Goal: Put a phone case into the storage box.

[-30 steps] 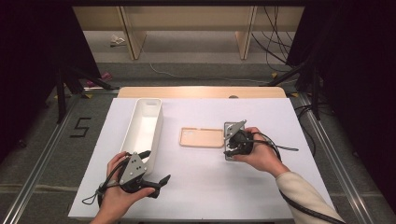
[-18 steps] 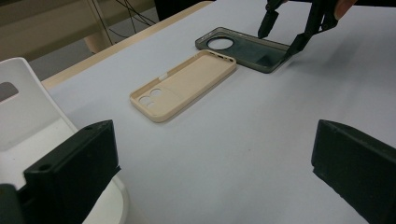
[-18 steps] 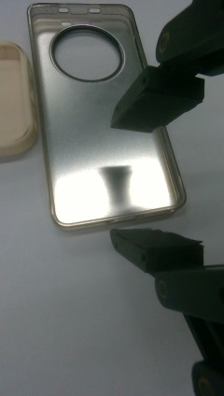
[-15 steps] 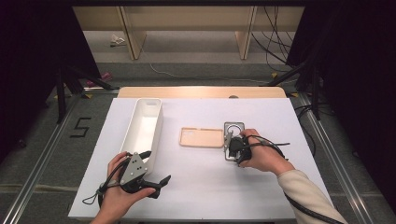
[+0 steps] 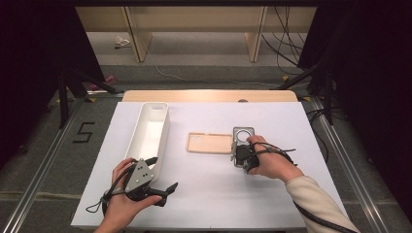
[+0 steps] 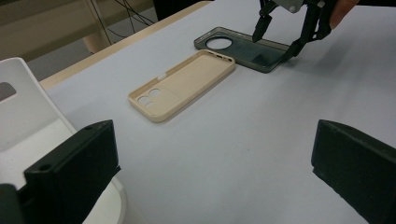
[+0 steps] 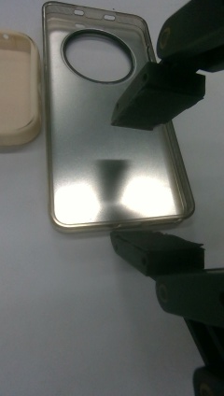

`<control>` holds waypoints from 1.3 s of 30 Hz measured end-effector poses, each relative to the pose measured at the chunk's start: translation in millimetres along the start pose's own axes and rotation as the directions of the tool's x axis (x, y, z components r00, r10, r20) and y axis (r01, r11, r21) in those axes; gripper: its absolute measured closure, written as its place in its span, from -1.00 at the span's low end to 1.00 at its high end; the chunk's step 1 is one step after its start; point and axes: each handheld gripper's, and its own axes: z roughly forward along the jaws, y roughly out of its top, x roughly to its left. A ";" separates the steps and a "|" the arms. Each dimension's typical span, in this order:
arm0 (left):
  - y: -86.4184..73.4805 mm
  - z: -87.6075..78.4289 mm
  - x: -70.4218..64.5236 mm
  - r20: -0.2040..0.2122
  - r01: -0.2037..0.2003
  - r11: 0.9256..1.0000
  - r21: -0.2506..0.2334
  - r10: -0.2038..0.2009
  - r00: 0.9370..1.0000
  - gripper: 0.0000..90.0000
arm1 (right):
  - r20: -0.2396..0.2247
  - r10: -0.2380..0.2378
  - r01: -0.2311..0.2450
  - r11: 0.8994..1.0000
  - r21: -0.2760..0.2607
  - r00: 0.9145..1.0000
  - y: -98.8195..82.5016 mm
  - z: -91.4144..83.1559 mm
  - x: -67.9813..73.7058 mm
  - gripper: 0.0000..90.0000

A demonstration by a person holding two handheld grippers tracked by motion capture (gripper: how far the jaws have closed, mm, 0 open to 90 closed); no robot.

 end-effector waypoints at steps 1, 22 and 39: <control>0.0 -0.1 0.0 0.000 0.000 1.000 0.000 0.000 1.000 -1.00 | -0.003 -0.001 0.001 1.000 0.011 1.000 0.5 0.0 0.1 -0.12; 0.1 0.1 -0.3 0.002 -0.002 1.000 -0.001 0.002 1.000 -1.00 | -0.064 -0.052 0.054 0.998 0.032 0.997 5.0 3.3 2.0 0.35; 0.1 0.1 -1.0 0.004 -0.001 1.000 -0.002 0.001 1.000 -1.00 | -0.109 -0.070 0.073 0.997 0.030 0.992 5.2 2.7 4.6 0.73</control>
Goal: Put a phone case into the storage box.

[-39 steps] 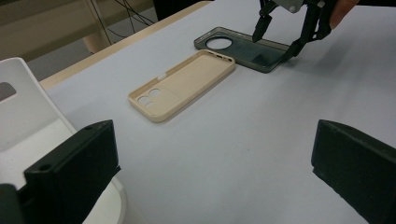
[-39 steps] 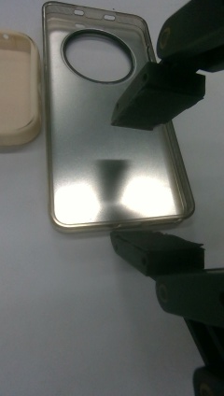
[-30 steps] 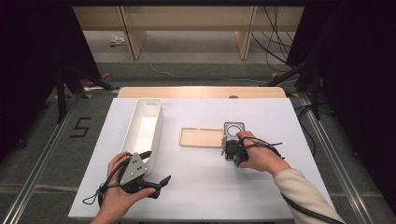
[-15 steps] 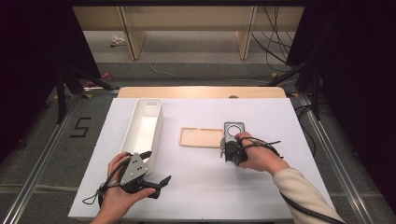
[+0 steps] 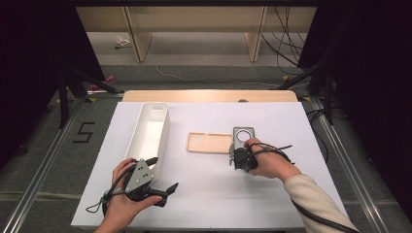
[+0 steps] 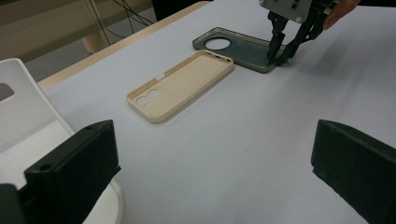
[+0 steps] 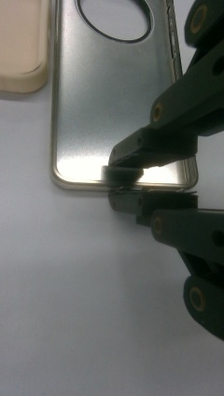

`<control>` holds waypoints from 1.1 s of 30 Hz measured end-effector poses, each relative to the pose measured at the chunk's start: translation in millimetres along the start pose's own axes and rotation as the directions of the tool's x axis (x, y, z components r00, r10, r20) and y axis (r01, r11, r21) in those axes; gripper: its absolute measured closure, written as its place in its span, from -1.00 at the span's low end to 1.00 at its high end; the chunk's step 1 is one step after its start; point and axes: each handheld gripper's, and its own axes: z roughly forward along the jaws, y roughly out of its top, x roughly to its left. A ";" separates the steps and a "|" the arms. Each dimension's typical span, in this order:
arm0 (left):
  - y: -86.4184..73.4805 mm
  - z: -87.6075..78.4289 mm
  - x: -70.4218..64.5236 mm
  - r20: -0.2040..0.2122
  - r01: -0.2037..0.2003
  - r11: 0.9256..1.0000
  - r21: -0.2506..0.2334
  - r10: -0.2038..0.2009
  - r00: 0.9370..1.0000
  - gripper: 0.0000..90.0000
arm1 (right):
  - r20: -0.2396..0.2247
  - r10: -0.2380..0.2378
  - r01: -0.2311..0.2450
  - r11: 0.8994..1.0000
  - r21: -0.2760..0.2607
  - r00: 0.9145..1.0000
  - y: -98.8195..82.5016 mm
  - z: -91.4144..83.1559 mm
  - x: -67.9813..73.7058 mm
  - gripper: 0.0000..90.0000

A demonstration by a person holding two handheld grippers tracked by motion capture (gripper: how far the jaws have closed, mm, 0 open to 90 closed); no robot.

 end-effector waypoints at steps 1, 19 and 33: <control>0.0 0.0 0.0 0.000 0.000 1.000 0.000 0.000 1.000 -1.00 | -0.001 -0.002 0.002 1.000 0.006 1.000 0.2 -0.5 -0.1 0.75; 0.0 0.0 -0.5 0.001 -0.002 1.000 0.002 0.002 1.000 -1.00 | -0.021 0.013 -0.013 1.000 -0.006 1.000 -0.4 0.3 0.6 0.91; 0.0 0.1 -0.7 0.002 -0.004 1.000 0.003 0.004 1.000 -1.00 | -0.013 0.009 -0.009 1.000 -0.012 1.000 -1.2 -1.1 1.9 0.94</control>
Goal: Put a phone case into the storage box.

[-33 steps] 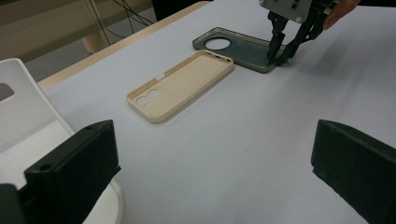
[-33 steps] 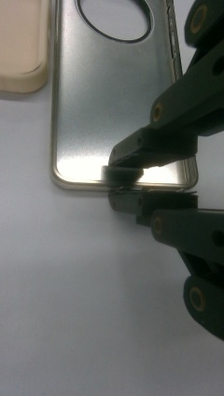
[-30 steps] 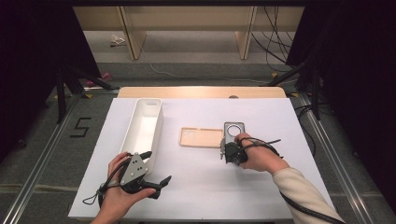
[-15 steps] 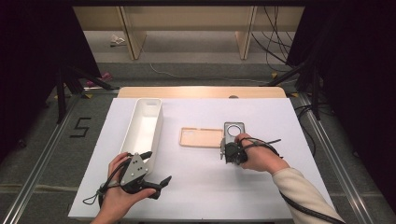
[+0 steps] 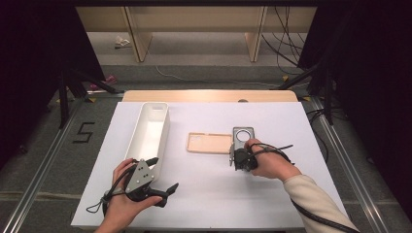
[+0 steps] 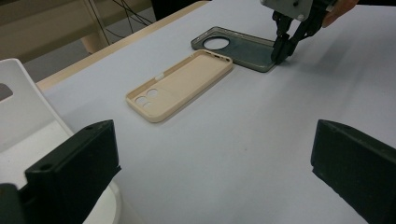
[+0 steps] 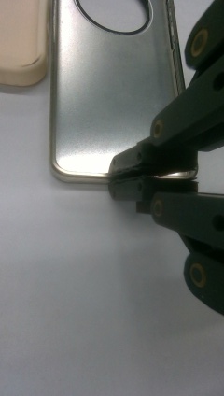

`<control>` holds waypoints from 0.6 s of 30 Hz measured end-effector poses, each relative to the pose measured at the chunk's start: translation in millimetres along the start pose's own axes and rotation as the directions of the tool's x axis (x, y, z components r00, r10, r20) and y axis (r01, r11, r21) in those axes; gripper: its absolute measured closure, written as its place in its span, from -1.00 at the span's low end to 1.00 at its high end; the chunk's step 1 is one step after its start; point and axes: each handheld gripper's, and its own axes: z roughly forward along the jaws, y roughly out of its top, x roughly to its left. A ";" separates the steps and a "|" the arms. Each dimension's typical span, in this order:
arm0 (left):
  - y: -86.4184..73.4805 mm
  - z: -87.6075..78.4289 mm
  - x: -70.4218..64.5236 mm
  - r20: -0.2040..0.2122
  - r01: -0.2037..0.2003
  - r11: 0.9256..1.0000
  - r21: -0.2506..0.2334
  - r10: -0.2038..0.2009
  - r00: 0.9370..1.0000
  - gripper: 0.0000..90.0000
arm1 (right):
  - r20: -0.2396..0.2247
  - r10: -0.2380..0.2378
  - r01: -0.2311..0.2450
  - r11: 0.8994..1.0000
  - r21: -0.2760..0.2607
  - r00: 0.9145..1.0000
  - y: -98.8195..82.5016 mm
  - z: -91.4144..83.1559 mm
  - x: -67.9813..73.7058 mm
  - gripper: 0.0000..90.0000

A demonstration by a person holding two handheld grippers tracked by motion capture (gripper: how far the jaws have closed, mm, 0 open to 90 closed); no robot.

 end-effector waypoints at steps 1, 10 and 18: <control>0.0 0.0 0.0 0.000 0.000 1.000 0.000 0.000 1.000 -1.00 | -0.002 -0.009 0.009 1.000 0.006 1.000 0.0 -1.0 -0.6 0.94; 0.0 -0.3 -0.1 -0.001 0.001 1.000 -0.002 -0.001 1.000 -1.00 | 0.008 0.003 -0.003 1.000 -0.014 1.000 -2.7 -6.6 0.1 0.96; 0.0 -0.4 -0.1 0.001 0.002 1.000 -0.004 -0.002 1.000 -0.99 | 0.030 0.016 -0.014 0.997 -0.071 0.999 -7.5 -14.2 -0.1 0.98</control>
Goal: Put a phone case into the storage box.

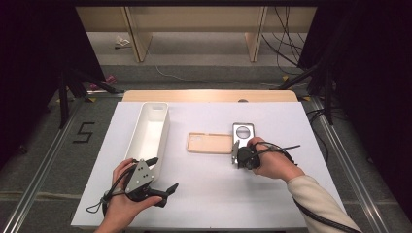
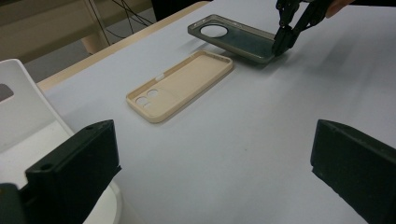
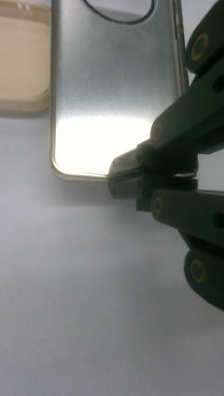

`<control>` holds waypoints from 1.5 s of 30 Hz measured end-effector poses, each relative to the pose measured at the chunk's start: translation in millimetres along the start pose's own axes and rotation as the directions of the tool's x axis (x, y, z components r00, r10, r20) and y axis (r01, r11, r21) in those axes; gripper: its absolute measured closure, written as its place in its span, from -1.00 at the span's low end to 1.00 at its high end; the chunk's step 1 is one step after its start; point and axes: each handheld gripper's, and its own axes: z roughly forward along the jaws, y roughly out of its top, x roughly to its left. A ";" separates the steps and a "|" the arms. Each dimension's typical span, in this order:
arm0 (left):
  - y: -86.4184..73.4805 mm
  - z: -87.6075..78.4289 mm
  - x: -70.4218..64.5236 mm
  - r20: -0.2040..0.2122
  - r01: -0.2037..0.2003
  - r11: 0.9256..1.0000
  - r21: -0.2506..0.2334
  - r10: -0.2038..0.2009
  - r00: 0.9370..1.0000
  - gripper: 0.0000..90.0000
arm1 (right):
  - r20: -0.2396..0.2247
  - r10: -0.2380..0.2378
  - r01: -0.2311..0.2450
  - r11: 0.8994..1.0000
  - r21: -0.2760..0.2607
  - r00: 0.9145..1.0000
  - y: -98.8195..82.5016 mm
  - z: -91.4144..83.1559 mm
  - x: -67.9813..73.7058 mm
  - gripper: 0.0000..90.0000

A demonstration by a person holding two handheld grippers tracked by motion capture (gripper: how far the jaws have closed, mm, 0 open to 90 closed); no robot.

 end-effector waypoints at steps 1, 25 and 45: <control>0.1 -0.2 -0.1 -0.001 0.000 1.000 0.000 0.000 1.000 -0.99 | 0.004 -0.001 0.001 1.000 -0.004 1.000 -0.2 -1.8 -0.3 0.98; -0.5 0.0 0.5 -0.005 -0.001 1.000 0.004 0.001 1.000 -0.99 | 0.052 0.081 -0.069 0.977 -0.201 0.995 -23.9 -16.0 4.9 0.99; -0.8 0.8 0.4 -0.005 -0.002 1.000 0.007 0.002 1.000 -0.98 | 0.026 0.132 -0.112 0.919 -0.377 0.991 -30.6 -25.4 20.3 0.99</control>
